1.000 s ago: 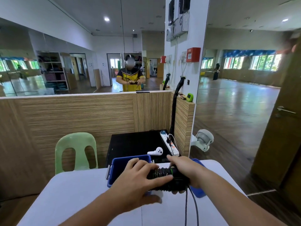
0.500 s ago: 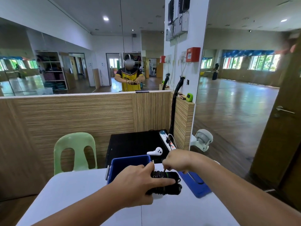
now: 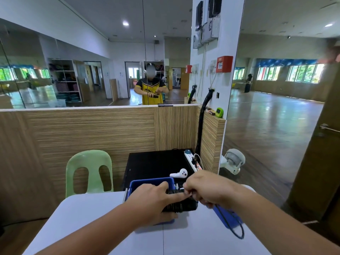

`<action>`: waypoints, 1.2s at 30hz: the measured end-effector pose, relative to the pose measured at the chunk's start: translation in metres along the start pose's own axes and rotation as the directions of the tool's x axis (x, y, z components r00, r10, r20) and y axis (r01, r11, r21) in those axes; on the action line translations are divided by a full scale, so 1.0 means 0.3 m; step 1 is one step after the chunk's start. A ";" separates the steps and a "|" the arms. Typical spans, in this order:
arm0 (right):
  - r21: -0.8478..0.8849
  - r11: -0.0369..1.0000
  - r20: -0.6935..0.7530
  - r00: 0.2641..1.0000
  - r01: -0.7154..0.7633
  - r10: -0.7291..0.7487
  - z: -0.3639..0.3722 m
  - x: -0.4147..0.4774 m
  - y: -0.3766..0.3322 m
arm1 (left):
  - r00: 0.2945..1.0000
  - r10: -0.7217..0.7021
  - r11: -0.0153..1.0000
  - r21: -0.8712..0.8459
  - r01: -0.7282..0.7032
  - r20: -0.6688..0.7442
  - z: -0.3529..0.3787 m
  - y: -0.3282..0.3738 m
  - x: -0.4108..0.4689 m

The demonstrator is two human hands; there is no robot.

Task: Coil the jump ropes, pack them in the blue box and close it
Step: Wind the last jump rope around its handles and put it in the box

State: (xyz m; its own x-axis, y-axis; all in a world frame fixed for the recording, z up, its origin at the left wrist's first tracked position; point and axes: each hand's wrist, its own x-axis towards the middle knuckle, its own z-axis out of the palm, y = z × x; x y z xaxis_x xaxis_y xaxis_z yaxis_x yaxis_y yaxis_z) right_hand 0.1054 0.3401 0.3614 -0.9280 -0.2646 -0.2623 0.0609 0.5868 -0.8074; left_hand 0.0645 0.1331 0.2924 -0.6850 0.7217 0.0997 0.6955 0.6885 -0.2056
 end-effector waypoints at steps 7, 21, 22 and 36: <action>0.289 0.957 0.002 1.000 -0.010 0.010 0.122 -0.080 0.108 | 1.000 0.001 0.999 -0.053 -0.002 -0.019 0.018 -0.001 -0.016; 0.315 0.946 -0.226 0.974 0.070 0.003 0.300 -0.103 0.413 | 0.977 -0.161 0.912 -0.400 0.091 -0.143 -0.031 0.031 -0.033; 0.216 0.975 -0.249 0.968 0.060 -0.005 0.293 -0.101 0.432 | 0.978 -0.141 0.924 -0.375 0.075 -0.152 -0.043 0.029 -0.035; 0.955 0.266 0.050 0.955 -0.131 0.292 0.281 0.019 0.479 | 0.971 -0.152 0.910 -0.410 0.063 -0.187 -0.118 0.041 -0.037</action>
State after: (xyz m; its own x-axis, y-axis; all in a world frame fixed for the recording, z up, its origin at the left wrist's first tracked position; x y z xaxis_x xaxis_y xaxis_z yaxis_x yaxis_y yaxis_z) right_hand 0.1397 0.3586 0.1993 -0.8503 -0.1194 -0.5126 0.4889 -0.5397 -0.6853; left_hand 0.0883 0.1359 0.3233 -0.7296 0.6095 0.3100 0.6786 0.7014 0.2181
